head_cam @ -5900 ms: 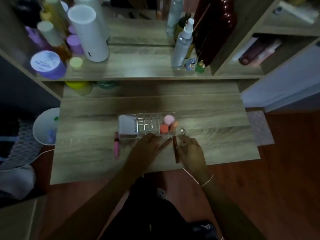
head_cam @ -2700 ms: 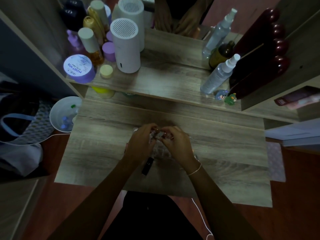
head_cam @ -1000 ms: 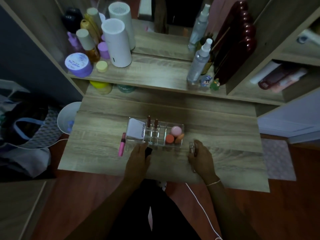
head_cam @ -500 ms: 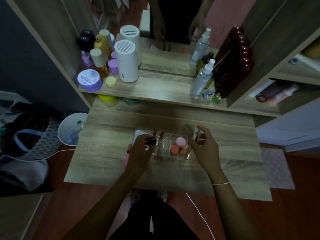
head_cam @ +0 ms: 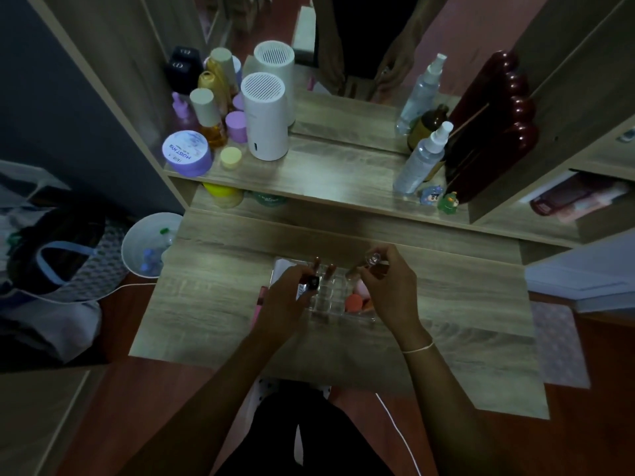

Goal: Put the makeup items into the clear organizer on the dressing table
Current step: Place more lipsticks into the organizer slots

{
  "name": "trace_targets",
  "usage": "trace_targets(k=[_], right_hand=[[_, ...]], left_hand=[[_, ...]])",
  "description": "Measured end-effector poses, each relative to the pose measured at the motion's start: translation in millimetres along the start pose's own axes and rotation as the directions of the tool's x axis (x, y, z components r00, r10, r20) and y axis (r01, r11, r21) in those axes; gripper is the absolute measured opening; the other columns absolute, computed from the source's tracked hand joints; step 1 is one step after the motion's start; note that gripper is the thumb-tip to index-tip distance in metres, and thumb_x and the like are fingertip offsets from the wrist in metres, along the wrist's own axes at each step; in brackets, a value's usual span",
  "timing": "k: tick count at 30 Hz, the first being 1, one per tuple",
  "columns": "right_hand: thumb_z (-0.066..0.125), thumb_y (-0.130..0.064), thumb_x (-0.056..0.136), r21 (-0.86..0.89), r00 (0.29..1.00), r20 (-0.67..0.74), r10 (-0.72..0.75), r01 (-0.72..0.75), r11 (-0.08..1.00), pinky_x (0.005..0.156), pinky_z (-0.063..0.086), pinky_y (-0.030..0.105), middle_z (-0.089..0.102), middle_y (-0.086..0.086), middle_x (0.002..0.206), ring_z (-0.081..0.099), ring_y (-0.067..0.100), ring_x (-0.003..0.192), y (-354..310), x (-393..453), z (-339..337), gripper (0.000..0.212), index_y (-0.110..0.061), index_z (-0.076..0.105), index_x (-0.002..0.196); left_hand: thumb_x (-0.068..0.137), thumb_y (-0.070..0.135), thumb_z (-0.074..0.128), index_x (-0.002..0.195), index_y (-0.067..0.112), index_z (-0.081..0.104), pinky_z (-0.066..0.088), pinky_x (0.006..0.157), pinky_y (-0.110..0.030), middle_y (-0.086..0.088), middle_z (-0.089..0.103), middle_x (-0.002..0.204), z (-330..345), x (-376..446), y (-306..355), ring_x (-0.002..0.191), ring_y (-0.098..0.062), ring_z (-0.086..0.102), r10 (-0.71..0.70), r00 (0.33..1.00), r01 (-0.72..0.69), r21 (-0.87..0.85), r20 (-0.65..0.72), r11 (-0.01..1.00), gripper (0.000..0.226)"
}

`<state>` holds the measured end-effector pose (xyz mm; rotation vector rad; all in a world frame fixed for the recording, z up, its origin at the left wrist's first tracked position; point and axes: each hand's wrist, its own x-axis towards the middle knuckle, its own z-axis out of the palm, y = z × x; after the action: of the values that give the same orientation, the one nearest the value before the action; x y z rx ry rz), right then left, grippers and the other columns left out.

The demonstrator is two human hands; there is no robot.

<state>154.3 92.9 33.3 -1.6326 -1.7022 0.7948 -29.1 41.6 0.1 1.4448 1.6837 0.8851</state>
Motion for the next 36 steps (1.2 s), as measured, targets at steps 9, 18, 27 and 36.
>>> trace_targets(k=[9, 18, 27, 36], right_hand=[[0.074, -0.002, 0.074, -0.075, 0.993, 0.116, -0.033, 0.042, 0.996, 0.078, 0.054, 0.027, 0.066, 0.001, 0.096, 0.062, 0.012, 0.084, 5, 3, 18, 0.031, -0.019, 0.06, 0.095], [0.071, -0.009, 0.075, -0.196, 0.974, 0.224, -0.04, 0.086, 0.977, 0.072, 0.052, 0.037, 0.062, -0.004, 0.09, 0.058, 0.013, 0.08, 16, 7, 36, 0.026, -0.023, 0.057, 0.092], [0.072, -0.01, 0.075, -0.228, 0.965, 0.255, -0.061, 0.121, 0.966, 0.076, 0.053, 0.039, 0.063, -0.003, 0.095, 0.06, 0.015, 0.087, 19, 12, 39, 0.03, -0.024, 0.057, 0.097], [0.075, -0.016, 0.075, -0.242, 0.97, 0.241, -0.032, 0.092, 0.966, 0.08, 0.052, 0.04, 0.065, -0.002, 0.098, 0.061, 0.019, 0.093, 21, 10, 36, 0.029, -0.023, 0.061, 0.1]], left_hand=[[0.089, 0.009, 0.06, 0.108, 0.011, 0.061, 0.05, 0.085, -0.033, -0.01, 0.066, 0.108, 3, 2, 4, 0.095, -0.017, 0.06, -0.017, 0.998, 0.013, 0.083, 0.056, 0.996, 0.019], [0.092, 0.01, 0.056, 0.11, 0.012, 0.061, 0.049, 0.079, -0.023, -0.009, 0.067, 0.104, 2, 7, 1, 0.091, -0.013, 0.06, 0.042, 0.998, -0.048, 0.116, 0.053, 0.992, 0.019], [0.093, 0.011, 0.052, 0.105, 0.006, 0.062, 0.053, 0.086, -0.04, -0.014, 0.068, 0.102, 1, 14, 0, 0.092, -0.021, 0.063, 0.009, 0.991, -0.032, 0.167, 0.136, 0.985, 0.016], [0.092, 0.009, 0.054, 0.11, -0.003, 0.061, 0.046, 0.097, -0.042, -0.023, 0.062, 0.118, 2, 12, -5, 0.11, -0.03, 0.057, 0.083, 0.98, -0.143, 0.348, 0.182, 0.926, 0.023]])
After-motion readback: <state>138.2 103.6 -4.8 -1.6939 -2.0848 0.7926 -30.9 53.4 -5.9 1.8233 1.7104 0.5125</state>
